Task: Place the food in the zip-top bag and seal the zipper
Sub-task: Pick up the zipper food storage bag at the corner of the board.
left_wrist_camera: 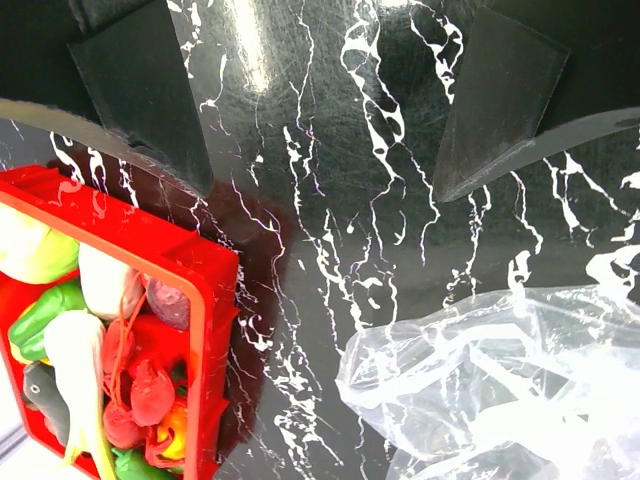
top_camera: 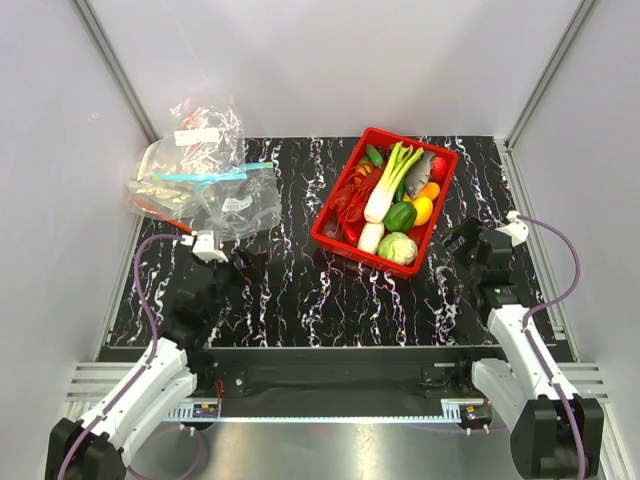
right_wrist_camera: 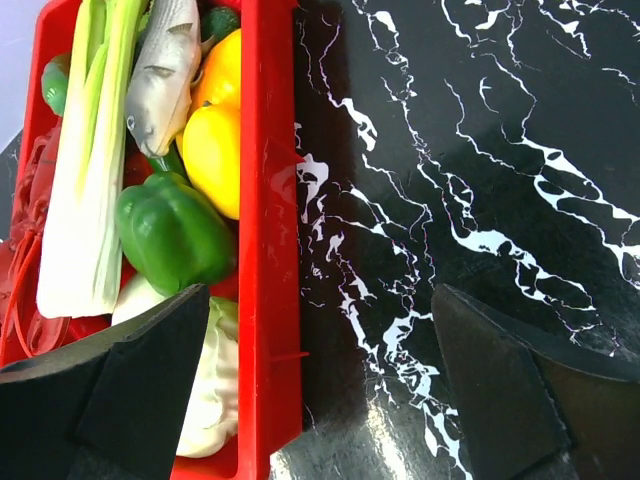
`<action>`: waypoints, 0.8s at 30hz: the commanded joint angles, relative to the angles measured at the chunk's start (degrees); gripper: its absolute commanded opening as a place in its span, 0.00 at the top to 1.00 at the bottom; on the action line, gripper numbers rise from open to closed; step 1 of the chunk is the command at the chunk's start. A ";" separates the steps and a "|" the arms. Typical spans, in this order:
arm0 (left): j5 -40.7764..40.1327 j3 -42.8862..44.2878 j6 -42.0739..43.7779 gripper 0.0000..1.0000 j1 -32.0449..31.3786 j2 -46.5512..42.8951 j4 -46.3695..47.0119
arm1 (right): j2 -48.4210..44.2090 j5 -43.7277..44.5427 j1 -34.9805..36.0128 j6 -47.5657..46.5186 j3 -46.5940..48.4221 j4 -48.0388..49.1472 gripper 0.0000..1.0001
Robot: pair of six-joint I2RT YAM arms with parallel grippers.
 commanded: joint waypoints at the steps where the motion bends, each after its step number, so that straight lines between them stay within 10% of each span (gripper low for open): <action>1: -4.03 0.73 -1.67 0.01 -0.31 0.71 1.56 | -3.21 2.66 0.15 0.32 -1.51 4.54 0.00; 9: -15.11 18.80 -15.90 0.01 3.02 9.04 -12.76 | -9.10 -0.93 0.06 -1.79 -8.37 9.20 0.00; 24: -8.17 46.25 -21.72 0.01 22.89 34.80 -18.49 | -15.09 -4.19 0.06 -2.32 -11.54 10.70 0.00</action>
